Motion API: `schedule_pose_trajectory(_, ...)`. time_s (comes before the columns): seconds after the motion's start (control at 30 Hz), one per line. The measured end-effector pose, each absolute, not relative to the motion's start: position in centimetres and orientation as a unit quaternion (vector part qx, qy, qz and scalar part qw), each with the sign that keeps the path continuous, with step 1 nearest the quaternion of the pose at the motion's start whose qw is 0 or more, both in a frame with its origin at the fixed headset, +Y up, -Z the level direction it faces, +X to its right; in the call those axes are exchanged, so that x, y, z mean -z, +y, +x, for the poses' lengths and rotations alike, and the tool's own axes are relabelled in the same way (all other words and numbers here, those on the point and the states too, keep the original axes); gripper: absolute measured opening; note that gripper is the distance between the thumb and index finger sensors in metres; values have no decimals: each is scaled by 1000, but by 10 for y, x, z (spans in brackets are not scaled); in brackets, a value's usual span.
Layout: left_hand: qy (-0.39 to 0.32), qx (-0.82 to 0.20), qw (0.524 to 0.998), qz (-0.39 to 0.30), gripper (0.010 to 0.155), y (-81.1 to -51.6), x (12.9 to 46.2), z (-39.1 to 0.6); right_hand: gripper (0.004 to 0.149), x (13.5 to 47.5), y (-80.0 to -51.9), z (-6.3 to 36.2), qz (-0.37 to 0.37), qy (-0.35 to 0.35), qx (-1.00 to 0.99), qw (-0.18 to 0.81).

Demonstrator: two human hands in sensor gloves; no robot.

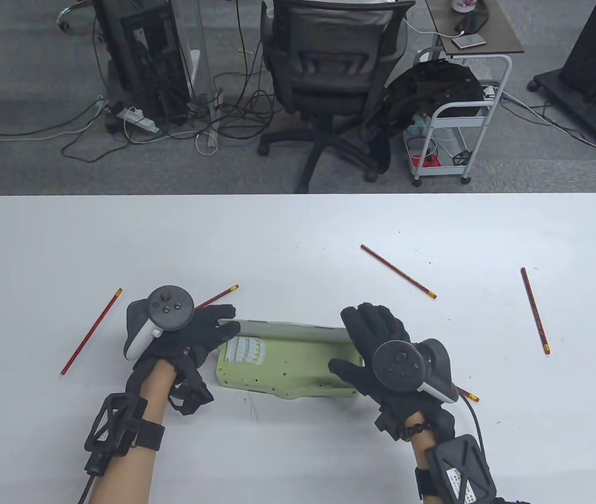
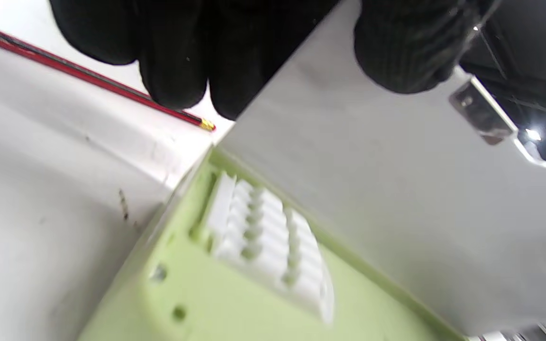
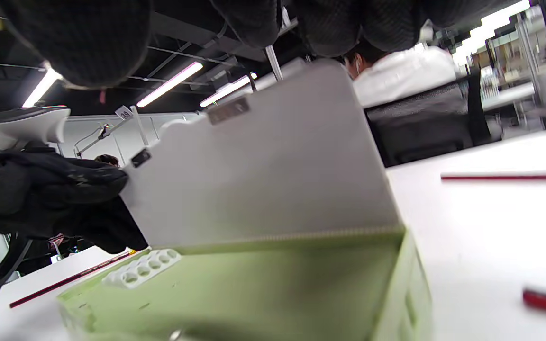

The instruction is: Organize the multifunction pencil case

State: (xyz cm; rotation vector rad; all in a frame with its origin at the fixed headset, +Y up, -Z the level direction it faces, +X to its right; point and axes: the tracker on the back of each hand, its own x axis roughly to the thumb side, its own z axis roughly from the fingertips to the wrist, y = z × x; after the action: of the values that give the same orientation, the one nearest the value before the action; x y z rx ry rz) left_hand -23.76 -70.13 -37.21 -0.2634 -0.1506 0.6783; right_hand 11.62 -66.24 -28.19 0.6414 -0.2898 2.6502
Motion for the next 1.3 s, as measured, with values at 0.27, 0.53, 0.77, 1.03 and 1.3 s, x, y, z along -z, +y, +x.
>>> schedule_pose_trajectory(0.27,7,-314,942,-115,51,-704,396,-231,91,278,-673,96,252,-133,-952,112)
schedule_pose_trajectory(0.53,40,-280,952,-118,51,-709,405,-226,104,304,-717,80,261,40,-964,45)
schedule_pose_trajectory(0.77,-11,-208,972,-108,69,-712,389,-221,106,322,-735,86,247,119,-956,107)
schedule_pose_trajectory(1.03,-153,-180,959,-156,93,-723,339,-213,103,328,-738,89,239,156,-949,132)
schedule_pose_trajectory(1.3,-180,-139,954,-195,109,-745,327,-220,102,332,-739,92,238,174,-944,145)
